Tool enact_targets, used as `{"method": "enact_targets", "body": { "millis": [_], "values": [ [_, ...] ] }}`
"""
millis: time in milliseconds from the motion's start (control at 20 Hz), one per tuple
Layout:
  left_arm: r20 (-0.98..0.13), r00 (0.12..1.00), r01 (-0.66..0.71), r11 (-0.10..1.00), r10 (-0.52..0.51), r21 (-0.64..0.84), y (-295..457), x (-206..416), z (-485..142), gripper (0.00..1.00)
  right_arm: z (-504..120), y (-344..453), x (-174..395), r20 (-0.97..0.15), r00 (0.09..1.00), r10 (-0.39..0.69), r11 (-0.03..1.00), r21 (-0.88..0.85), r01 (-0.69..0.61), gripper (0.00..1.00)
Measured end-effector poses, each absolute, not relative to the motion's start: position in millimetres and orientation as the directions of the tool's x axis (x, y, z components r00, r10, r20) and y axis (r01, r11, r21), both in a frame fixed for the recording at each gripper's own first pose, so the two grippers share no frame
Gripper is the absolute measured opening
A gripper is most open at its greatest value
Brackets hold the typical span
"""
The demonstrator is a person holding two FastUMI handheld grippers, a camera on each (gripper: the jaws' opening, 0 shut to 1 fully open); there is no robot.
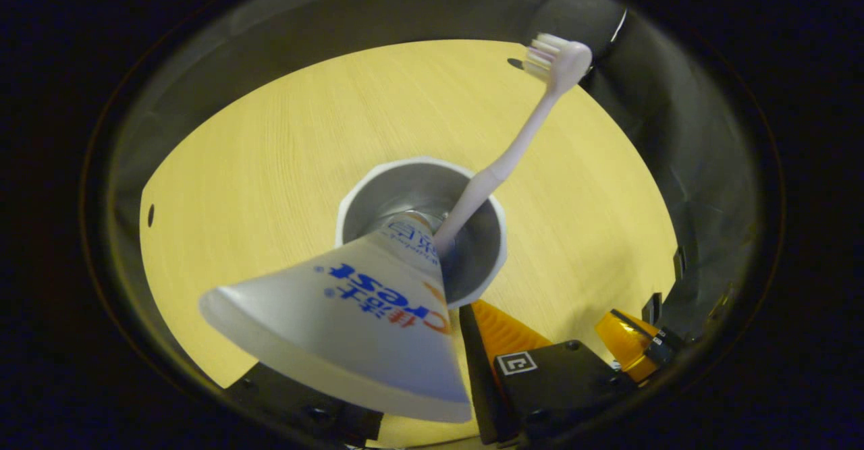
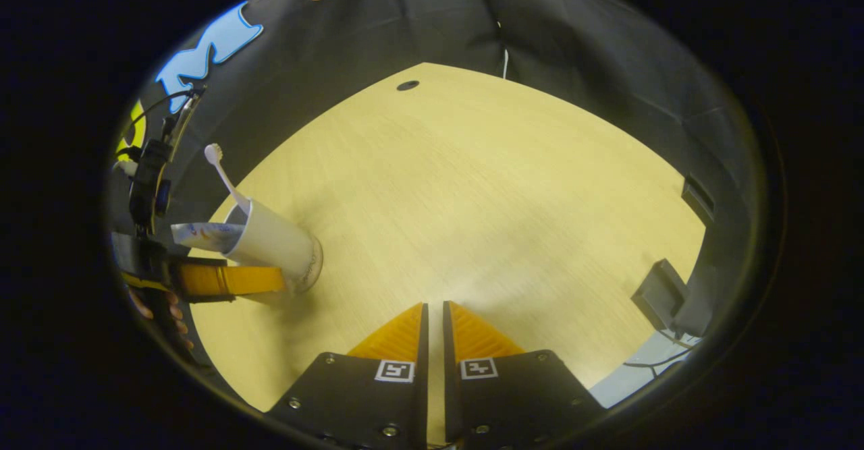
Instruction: Put the toothbrush and toothpaste on the desktop into the cup, then pick up the cup and place it on the coaster on the desktop.
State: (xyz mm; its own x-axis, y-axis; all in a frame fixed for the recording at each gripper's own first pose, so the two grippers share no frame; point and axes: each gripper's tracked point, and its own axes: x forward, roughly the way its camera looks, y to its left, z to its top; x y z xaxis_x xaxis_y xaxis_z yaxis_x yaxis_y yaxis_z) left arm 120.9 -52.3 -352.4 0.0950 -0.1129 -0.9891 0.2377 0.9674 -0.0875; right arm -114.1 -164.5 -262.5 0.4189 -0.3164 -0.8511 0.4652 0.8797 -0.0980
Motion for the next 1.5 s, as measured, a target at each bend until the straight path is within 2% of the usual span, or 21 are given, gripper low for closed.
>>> {"method": "enact_targets", "body": {
  "millis": [100,300,400,450,650,700,800,850,1000,1100,1250,1350,1450,1500],
  "values": [
    [-0.987,0.103,0.244,0.965,-0.121,-0.093,-57,119,-347,0.69,-263,-164,-115,-0.853,0.417,-0.313,0.881,-0.097,0.463,0.1],
    [-0.974,0.168,0.24,0.965,-0.151,-0.109,-63,126,-338,0.69,-263,-164,-114,-0.852,0.422,-0.309,0.884,-0.093,0.459,0.1],
    [-0.963,0.206,0.224,0.966,-0.174,-0.126,-63,127,-332,0.77,-263,-164,-113,-0.848,0.43,-0.309,0.886,-0.093,0.454,0.1],
    [-0.957,0.227,0.215,0.967,-0.183,-0.134,-62,128,-327,0.74,-263,-162,-113,-0.848,0.431,-0.307,0.887,-0.092,0.452,0.1],
    [-0.934,0.301,0.192,0.972,-0.191,-0.137,-58,129,-310,0.77,-263,-151,-113,-0.852,0.433,-0.293,0.899,-0.091,0.429,0.1],
    [-0.932,0.309,0.185,0.973,-0.191,-0.138,-55,126,-307,0.73,-263,-147,-111,-0.853,0.435,-0.287,0.903,-0.09,0.419,0.1],
    [-0.929,0.316,0.164,0.975,-0.193,-0.147,-48,120,-302,0.73,-261,-136,-106,-0.853,0.444,-0.275,0.915,-0.09,0.394,0.1],
    [-0.927,0.322,0.15,0.977,-0.194,-0.152,-43,117,-299,0.77,-260,-132,-101,-0.852,0.449,-0.269,0.921,-0.092,0.378,0.1],
    [-0.92,0.345,0.105,0.982,-0.185,-0.159,-23,106,-288,0.73,-261,-111,-89,-0.853,0.464,-0.238,0.944,-0.092,0.316,0.1],
    [-0.912,0.372,0.081,0.985,-0.173,-0.154,-8,101,-280,0.77,-260,-94,-81,-0.852,0.476,-0.216,0.958,-0.091,0.273,0.1],
    [-0.893,0.429,0.046,0.99,-0.139,-0.132,21,94,-262,0.73,-253,-74,-64,-0.839,0.509,-0.19,0.972,-0.088,0.218,0.1],
    [-0.872,0.471,0.017,0.99,-0.131,-0.14,35,91,-245,0.73,-240,-61,-47,-0.816,0.55,-0.178,0.979,-0.094,0.178,0.1],
    [-0.85,0.515,-0.015,0.991,-0.108,-0.134,51,91,-230,0.77,-226,-47,-31,-0.788,0.594,-0.164,0.985,-0.103,0.135,0.1],
    [-0.84,0.536,-0.03,0.992,-0.088,-0.123,60,90,-221,0.75,-218,-41,-24,-0.774,0.614,-0.155,0.988,-0.11,0.111,0.1]
  ]
}}
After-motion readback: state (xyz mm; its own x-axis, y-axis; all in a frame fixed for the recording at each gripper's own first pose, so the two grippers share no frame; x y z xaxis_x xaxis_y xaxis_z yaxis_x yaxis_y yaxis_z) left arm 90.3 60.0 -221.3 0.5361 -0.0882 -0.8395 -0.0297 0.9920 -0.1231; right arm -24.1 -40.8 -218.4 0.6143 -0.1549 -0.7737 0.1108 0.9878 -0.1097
